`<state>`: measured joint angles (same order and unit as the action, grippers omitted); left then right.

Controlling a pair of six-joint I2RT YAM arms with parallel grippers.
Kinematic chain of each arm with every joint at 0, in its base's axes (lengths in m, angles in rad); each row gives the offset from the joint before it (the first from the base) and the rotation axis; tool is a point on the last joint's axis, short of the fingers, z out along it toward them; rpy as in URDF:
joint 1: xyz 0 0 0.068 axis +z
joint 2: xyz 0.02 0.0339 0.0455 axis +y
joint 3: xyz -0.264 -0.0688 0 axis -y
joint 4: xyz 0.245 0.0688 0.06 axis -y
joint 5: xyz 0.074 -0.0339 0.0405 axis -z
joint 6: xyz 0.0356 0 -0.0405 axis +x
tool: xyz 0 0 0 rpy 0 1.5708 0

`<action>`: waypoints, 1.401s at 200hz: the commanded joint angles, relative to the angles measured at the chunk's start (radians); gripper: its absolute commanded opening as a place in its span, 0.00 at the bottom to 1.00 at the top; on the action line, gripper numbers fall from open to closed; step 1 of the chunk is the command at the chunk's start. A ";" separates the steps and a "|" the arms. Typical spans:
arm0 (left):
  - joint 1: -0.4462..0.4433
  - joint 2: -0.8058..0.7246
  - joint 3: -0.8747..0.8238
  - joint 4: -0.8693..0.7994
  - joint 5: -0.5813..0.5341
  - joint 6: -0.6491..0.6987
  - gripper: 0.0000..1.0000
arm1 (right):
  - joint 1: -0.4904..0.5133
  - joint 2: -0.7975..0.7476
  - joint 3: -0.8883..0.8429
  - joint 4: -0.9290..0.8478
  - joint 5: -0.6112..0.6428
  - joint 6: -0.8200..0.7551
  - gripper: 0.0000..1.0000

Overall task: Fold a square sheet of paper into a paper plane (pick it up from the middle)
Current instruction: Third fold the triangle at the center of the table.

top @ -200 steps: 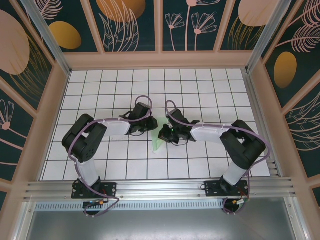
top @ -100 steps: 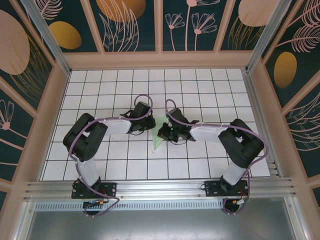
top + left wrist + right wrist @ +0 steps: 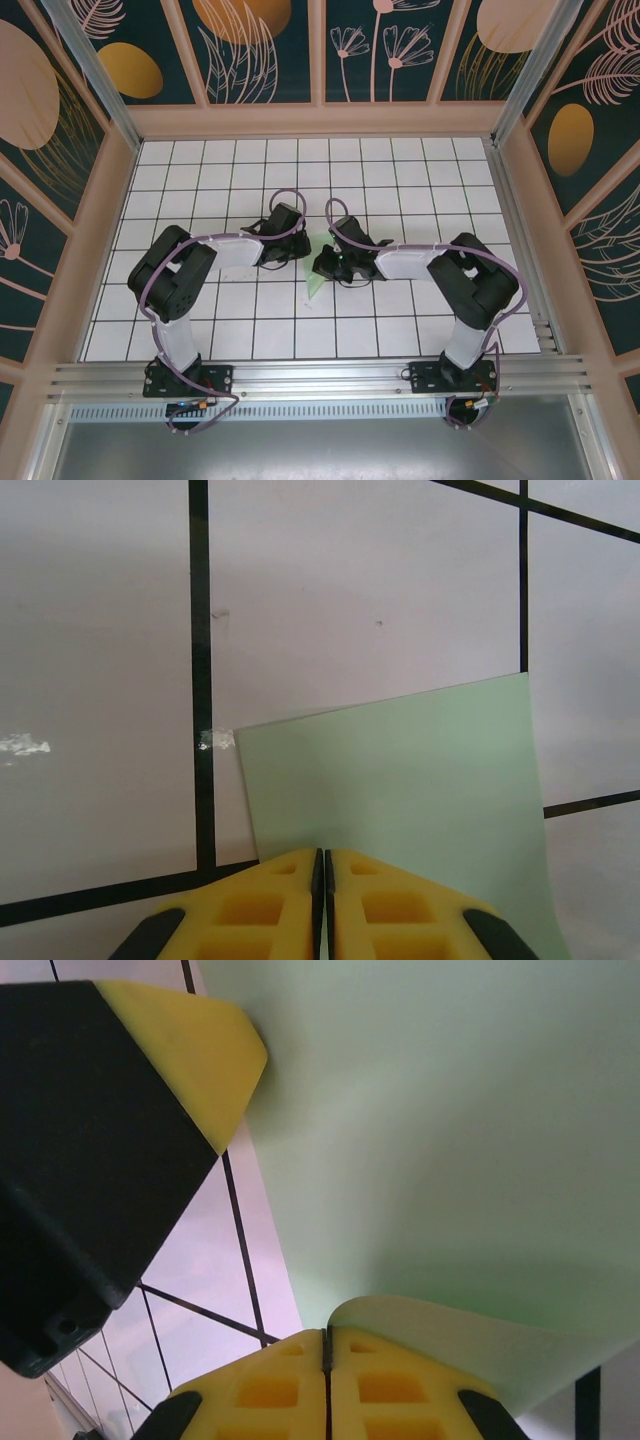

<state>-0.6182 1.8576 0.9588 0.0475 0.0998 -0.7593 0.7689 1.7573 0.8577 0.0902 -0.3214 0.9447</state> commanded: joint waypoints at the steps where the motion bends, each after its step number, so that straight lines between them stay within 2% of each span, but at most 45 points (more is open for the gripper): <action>1: -0.003 0.028 0.008 -0.046 -0.001 0.020 0.14 | -0.007 0.019 0.027 0.028 -0.015 -0.035 0.07; 280: -0.003 0.025 0.009 -0.049 0.005 0.026 0.14 | 0.009 0.086 0.083 -0.064 0.004 -0.157 0.10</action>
<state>-0.6182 1.8580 0.9596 0.0475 0.1001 -0.7586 0.7723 1.8210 0.9112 0.0498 -0.3382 0.8108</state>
